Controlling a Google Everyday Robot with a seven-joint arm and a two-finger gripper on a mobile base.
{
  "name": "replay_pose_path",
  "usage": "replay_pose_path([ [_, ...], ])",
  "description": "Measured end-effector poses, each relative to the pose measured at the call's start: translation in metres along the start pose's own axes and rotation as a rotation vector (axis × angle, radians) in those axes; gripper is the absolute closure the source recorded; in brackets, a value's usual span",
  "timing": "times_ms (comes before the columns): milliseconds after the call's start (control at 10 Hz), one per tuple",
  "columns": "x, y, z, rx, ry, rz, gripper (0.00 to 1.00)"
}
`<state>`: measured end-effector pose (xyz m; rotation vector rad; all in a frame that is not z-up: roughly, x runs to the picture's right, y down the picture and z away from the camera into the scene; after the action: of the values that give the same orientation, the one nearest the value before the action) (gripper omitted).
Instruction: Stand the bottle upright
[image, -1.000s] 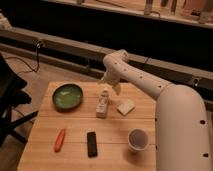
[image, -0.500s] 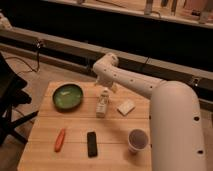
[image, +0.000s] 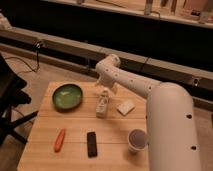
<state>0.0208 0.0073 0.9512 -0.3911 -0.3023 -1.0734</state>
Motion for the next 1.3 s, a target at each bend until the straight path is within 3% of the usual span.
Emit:
replay_pose_path([
  [600,-0.009,0.000,0.040,-0.026,-0.118,-0.013,0.20],
  [700,-0.009,0.001,0.042,-0.032,-0.126,-0.014,0.25],
  [1300,-0.009,0.001,0.047,-0.040,-0.143,-0.012,0.90],
])
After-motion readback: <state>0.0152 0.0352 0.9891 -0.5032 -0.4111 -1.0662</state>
